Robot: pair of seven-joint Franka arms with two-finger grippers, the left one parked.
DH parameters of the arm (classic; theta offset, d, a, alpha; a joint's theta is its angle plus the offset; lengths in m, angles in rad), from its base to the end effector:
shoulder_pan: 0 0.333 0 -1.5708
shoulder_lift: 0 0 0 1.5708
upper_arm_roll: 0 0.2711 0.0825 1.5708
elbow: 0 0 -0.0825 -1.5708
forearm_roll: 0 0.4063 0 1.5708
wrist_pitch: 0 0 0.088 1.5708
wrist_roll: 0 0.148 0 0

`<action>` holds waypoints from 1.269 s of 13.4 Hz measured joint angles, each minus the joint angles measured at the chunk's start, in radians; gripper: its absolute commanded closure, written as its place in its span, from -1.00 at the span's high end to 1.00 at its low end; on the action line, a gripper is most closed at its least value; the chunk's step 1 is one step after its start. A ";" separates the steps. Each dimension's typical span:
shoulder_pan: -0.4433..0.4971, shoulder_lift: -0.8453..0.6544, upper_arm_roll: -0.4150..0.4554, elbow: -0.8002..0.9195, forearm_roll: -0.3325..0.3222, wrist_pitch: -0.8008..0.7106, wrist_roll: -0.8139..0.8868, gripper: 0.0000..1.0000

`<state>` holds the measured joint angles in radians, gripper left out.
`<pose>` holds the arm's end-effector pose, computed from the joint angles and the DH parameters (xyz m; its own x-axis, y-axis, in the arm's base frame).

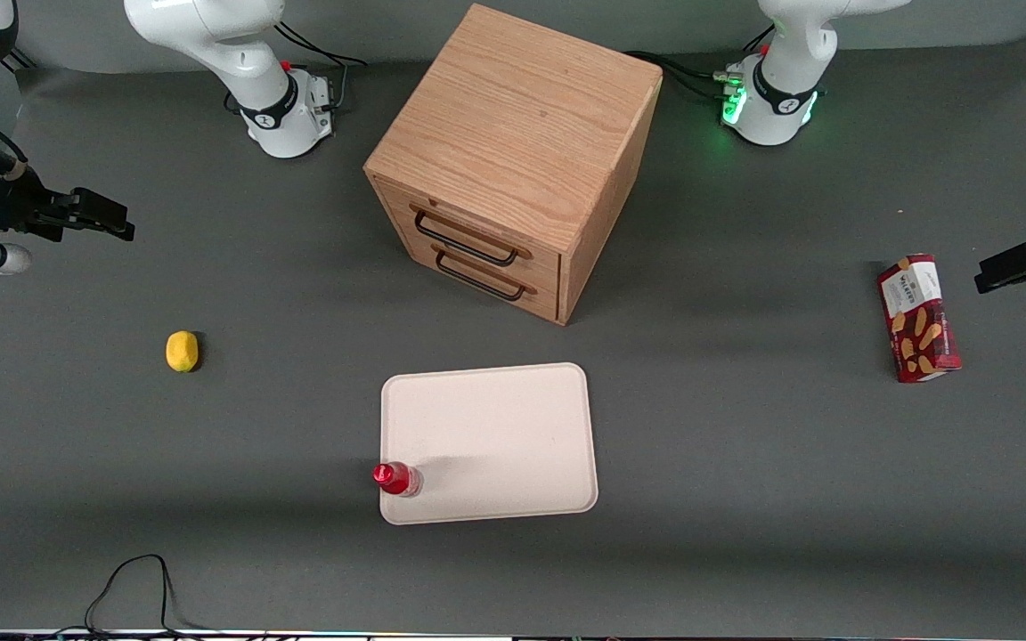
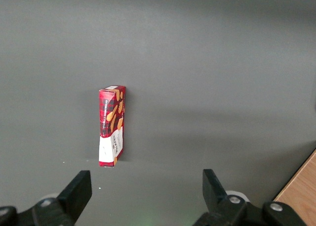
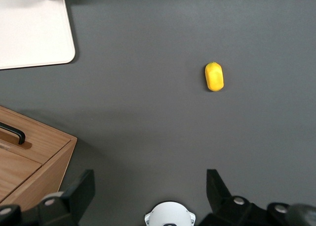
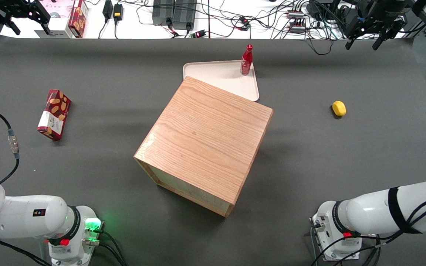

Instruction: Place coke bottle on tray

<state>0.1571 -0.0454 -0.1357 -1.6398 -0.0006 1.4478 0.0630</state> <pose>0.5437 0.0105 0.5210 0.9884 -0.0409 -0.1465 -0.0408 -0.9992 0.0037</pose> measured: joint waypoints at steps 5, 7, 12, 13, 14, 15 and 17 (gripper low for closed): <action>-0.050 0.000 0.040 0.010 -0.001 0.000 0.000 1.00; -0.051 0.000 0.041 0.020 0.005 -0.003 0.000 1.00; -0.051 -0.001 0.023 0.032 0.028 -0.049 -0.001 1.00; -0.043 0.000 0.019 0.032 0.029 -0.051 -0.001 1.00; -0.028 0.001 0.007 0.032 0.029 -0.052 -0.001 1.00; -0.017 0.003 -0.005 0.032 0.029 -0.052 -0.009 1.00; -0.015 0.006 -0.020 0.032 0.029 -0.052 -0.050 1.00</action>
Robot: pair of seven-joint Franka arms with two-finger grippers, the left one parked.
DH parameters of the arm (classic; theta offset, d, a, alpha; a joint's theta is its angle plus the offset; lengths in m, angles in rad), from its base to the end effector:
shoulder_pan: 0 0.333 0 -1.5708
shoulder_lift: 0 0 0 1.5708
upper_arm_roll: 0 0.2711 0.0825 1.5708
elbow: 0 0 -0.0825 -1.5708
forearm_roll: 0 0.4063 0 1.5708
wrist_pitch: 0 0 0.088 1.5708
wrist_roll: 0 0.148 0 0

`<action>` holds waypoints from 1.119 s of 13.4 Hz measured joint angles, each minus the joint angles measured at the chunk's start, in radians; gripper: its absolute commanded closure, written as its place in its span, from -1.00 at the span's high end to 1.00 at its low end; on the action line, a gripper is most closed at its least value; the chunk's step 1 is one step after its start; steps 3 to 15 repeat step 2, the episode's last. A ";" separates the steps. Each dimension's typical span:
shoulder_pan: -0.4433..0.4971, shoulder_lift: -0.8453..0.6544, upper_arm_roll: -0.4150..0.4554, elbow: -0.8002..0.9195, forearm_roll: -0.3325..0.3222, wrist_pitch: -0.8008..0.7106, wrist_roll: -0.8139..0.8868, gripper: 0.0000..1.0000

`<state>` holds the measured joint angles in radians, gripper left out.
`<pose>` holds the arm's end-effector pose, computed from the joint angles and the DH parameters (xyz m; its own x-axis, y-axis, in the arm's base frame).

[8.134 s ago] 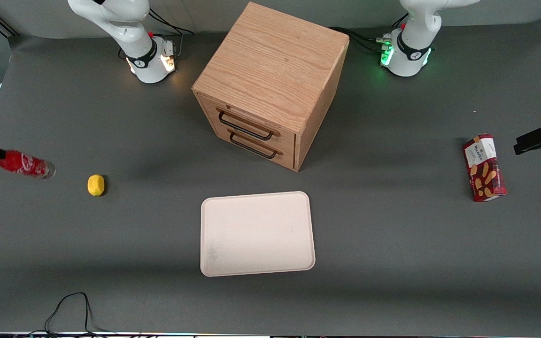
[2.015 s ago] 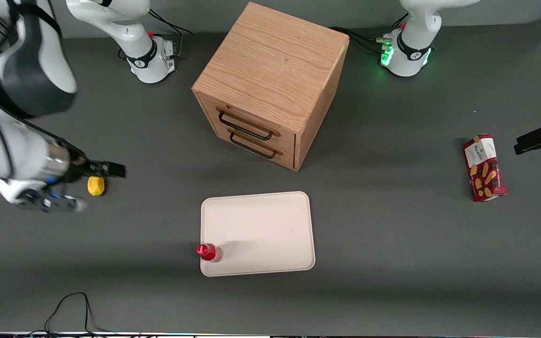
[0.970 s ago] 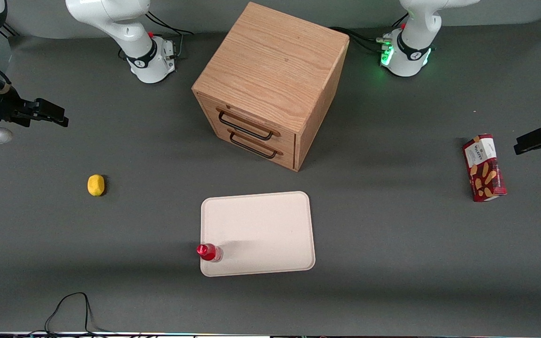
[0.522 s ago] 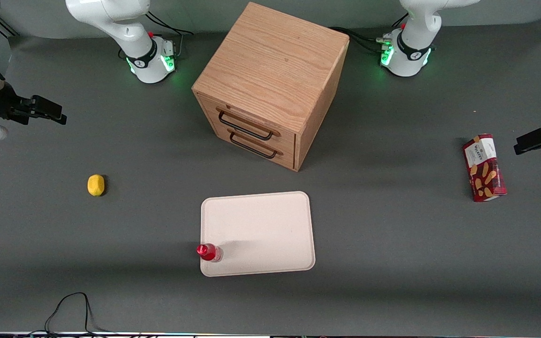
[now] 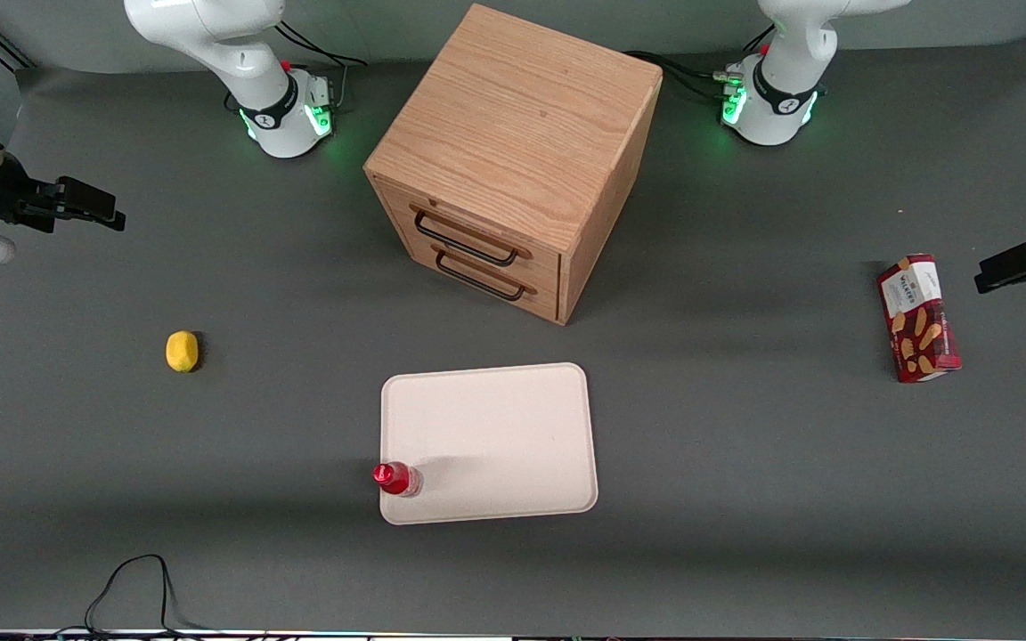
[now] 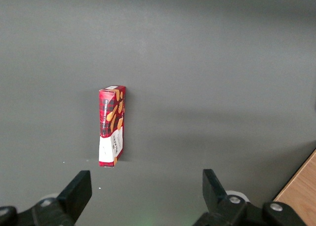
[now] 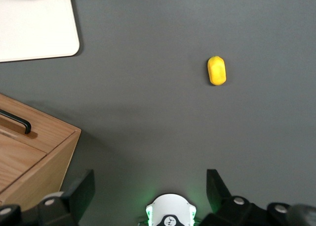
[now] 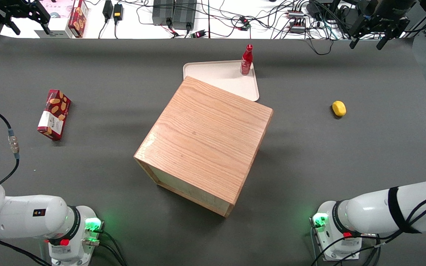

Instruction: Place coke bottle on tray

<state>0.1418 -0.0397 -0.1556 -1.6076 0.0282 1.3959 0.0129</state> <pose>0.5392 -0.0040 0.5298 0.9849 -0.0204 -0.1720 -0.0263 -0.9991 -0.0321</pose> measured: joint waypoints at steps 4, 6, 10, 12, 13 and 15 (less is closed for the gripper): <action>-0.003 0.000 -0.007 0.000 0.000 0.000 -0.007 1.00; -0.003 0.000 -0.007 0.000 0.000 0.000 -0.007 1.00; -0.003 0.000 -0.007 0.000 0.000 0.000 -0.007 1.00; -0.003 0.000 -0.007 0.000 0.000 0.000 -0.007 1.00; -0.003 0.000 -0.007 0.000 0.000 0.000 -0.007 1.00; -0.003 0.000 -0.007 0.000 0.000 0.000 -0.007 1.00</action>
